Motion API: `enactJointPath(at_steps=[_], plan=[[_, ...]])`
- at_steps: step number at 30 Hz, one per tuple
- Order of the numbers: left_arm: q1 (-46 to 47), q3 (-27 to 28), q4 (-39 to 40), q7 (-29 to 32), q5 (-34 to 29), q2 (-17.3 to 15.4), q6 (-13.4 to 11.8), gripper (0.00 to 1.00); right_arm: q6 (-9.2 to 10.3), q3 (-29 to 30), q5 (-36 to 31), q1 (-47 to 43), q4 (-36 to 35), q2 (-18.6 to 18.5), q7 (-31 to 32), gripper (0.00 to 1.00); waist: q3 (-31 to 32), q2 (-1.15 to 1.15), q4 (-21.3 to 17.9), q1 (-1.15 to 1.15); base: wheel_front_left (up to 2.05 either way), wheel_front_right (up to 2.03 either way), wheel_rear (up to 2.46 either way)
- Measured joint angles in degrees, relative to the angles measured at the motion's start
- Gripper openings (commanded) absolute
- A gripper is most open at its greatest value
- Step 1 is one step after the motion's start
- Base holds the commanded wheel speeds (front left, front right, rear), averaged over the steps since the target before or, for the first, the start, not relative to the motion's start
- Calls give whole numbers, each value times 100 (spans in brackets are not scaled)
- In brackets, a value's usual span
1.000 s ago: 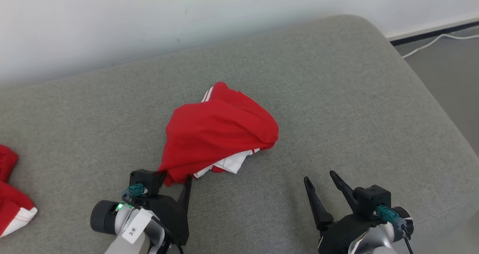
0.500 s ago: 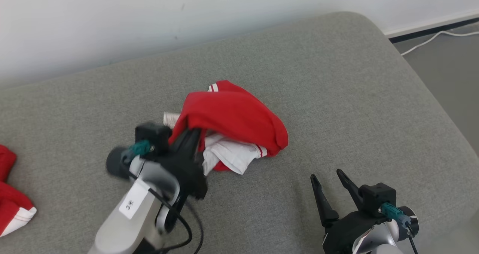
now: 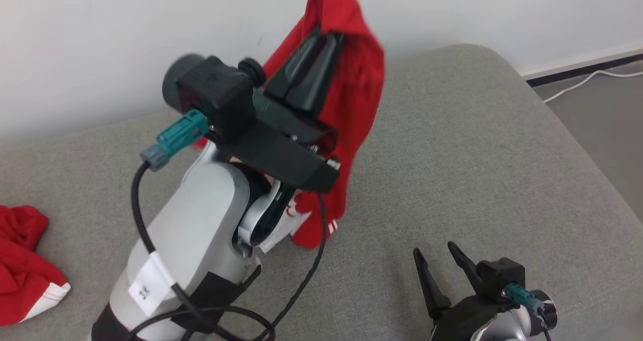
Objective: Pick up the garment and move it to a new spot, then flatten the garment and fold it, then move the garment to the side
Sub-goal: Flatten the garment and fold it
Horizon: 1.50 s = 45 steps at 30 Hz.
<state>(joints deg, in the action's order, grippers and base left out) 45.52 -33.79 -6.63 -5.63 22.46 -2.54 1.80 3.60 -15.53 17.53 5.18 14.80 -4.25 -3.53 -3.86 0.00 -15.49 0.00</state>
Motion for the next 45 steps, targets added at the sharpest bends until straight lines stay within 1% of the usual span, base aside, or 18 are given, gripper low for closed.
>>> enactJointPath(at_steps=[5, 9, 13, 15, 17, 20, 22, 24, 27, 28, 29, 30, 32, 38, 41, 43, 44, 45], plan=[[386, 8, 334, 41, -26, 22, -102, 0, 1, -7, 3, -21, 19, 3, -1, 100, 48, 0, -3, 0, 0, 0, 0], [677, 80, 333, 167, -37, 36, -291, 0, 0, -111, 3, -4, 62, 25, 0, 100, 88, 0, -46, 0, 0, 0, 0], [786, 207, -120, 376, -105, 47, -544, 0, -1, -196, 4, 7, 70, 45, 0, 100, 102, 0, -135, 0, 0, 0, 0], [728, 211, -491, 556, -211, -3, -600, 0, -2, -207, 13, 7, 75, 53, 0, 100, 91, 0, -182, 0, 0, 0, 0], [508, 194, -900, 771, -385, -290, -631, 0, -1, -202, 33, 3, 71, 53, -2, 100, 59, 0, -220, 0, 0, 0, 0], [-101, 201, -1507, 1079, -481, -915, -675, 0, 3, -145, 60, -6, 55, 55, -37, 100, -18, 0, -250, 0, 0, 0, 0], [-541, 285, -1898, 1211, -495, -1222, -745, 0, 44, -82, 62, -14, 36, 55, -54, 100, -75, 0, -248, 1, 0, 0, 0], [-778, 401, -2203, 1278, -571, -1405, -792, 0, 44, -32, 62, -25, 24, 33, -73, 100, -122, 0, -220, 0, 0, 0, 0], [-781, 623, -2535, 1336, -664, -1529, -835, 0, 51, 2, 62, -23, 0, -5, -102, 100, -173, 0, -136, 0, 0, 0, 0], [-780, 693, -2636, 1360, -684, -1552, -844, 14, 51, 2, 62, -21, -10, -13, -102, 100, -187, 0, -101, 0, 0, 0, 0], [-780, 778, -2809, 1370, -728, -1595, -883, 45, 51, -2, 62, -11, -18, -15, -103, 100, -215, 0, -29, 0, 0, 0, 0], [-780, 837, -2902, 1376, -739, -1608, -883, 66, 49, -9, 62, -5, -24, -15, -103, 100, -228, 0, 10, 0, 0, 0, 0], [-784, 951, -3036, 1374, -744, -1638, -884, 100, 51, -33, 62, 7, -26, -14, -102, 100, -250, 0, 89, 0, 0, 0, 0], [-856, 1232, -3208, 1281, -810, -1761, -886, 100, 49, -75, 60, 22, -24, -11, -101, 100, -293, 0, 297, 0, 0, 0, 0], [-1132, 1111, -3141, 1201, -833, -1744, -886, 100, 49, -75, 60, 30, -14, -13, -100, 100, -300, 0, 367, 0, 0, 0, 0], [-1408, 957, -2930, 1049, -821, -1628, -879, 100, 49, -66, 60, 30, -12, -15, -101, 100, -296, 0, 399, 0, 0, 0, 0], [-1523, 815, -2795, 970, -820, -1539, -768, 100, 51, -51, 60, 25, -12, -22, -101, 100, -295, 0, 416, 0, 0, 0, 0], [-1612, 686, -2676, 911, -824, -1419, -712, 100, 51, -42, 60, 23, -12, -27, -102, 100, -294, 0, 434, 0, 0, 0, 0]])
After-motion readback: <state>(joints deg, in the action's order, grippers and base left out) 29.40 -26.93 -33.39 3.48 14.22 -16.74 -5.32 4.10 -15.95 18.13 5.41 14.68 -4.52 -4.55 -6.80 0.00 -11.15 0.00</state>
